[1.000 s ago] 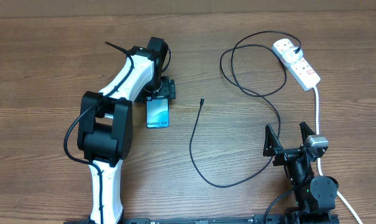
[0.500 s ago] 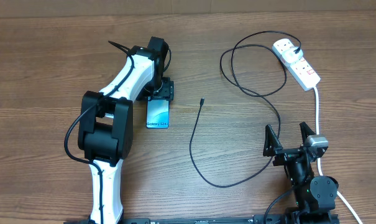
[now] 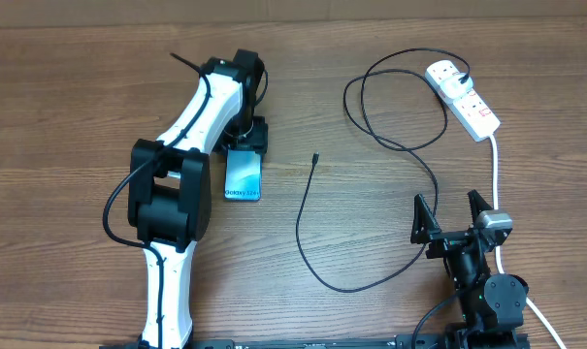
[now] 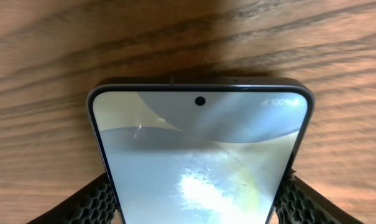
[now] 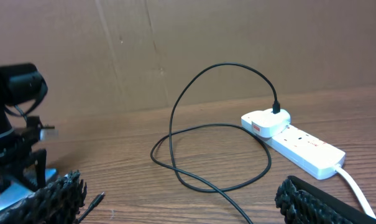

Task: Plug charger to phone and switch on socket
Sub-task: 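Close the left gripper on the phone's top edge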

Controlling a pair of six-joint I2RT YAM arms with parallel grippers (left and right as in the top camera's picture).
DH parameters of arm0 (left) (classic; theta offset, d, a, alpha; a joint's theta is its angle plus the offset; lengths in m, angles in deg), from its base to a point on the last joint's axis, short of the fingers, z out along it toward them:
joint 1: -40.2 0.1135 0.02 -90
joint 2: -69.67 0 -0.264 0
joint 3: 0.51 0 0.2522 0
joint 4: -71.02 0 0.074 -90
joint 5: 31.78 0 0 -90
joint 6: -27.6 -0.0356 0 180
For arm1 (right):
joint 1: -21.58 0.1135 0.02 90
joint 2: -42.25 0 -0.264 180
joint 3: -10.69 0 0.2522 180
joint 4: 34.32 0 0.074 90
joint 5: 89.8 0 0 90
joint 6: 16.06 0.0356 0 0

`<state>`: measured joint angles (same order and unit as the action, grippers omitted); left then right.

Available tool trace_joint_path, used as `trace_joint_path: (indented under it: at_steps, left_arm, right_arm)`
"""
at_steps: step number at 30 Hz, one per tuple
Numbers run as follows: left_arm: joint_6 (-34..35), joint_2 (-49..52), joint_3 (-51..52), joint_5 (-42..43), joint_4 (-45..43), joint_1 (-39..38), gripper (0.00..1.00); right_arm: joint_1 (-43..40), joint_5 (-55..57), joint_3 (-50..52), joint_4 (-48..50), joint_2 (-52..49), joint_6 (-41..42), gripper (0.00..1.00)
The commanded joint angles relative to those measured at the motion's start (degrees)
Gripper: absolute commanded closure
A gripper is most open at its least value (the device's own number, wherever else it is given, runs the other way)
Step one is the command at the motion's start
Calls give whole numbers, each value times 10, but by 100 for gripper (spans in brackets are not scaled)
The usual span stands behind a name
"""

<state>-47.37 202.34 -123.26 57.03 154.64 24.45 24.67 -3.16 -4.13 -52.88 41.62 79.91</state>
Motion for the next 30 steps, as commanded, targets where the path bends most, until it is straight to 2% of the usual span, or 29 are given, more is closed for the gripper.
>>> trace_joint_path:
  at_steps: [1, 7, 14, 17, 18, 22, 26, 30]
  left_arm:
    - [19, 0, -54, -7, 24, -4, 35]
    - [49, 4, -49, -7, -8, -3, 32]
    - [47, 7, 66, -7, -117, -4, 28]
    - [47, 7, 79, -7, -121, -4, 21]
    - [46, 7, 87, -7, -121, -4, 16]
    - [18, 7, 102, -7, -117, -4, 9]
    - [-18, 7, 103, 2, -113, -5, 9]
    - [-18, 7, 108, 11, -113, -5, 10]
  right_arm:
    - [3, 7, 6, 2, 4, -1, 0]
    - [3, 7, 6, 2, 5, -1, 0]
    - [3, 7, 6, 2, 4, -1, 0]
    - [3, 7, 6, 2, 4, -1, 0]
    - [3, 7, 6, 2, 4, -1, 0]
    - [3, 7, 6, 2, 4, -1, 0]
    - [3, 7, 6, 2, 4, -1, 0]
    - [3, 7, 6, 2, 4, -1, 0]
